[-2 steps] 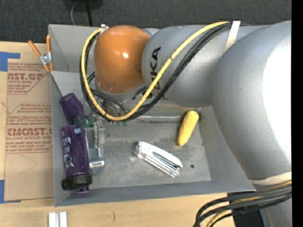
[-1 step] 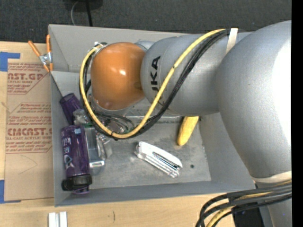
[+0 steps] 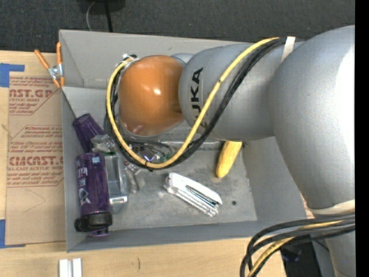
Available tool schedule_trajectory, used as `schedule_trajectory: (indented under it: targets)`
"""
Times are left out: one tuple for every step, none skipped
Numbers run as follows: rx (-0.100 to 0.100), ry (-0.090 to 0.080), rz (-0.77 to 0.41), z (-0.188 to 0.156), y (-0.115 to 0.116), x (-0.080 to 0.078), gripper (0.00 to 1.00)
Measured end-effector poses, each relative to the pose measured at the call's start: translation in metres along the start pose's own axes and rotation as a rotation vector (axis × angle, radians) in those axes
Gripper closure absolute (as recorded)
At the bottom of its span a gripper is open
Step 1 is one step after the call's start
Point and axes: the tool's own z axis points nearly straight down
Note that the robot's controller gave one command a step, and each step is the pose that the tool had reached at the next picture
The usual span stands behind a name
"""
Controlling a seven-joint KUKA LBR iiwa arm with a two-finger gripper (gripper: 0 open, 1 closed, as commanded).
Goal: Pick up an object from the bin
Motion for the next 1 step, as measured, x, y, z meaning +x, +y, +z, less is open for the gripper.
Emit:
schedule_trajectory:
  targets:
    - [0.004,0.005,-0.341,0.0404,-0.0055,-0.0032,0.0]
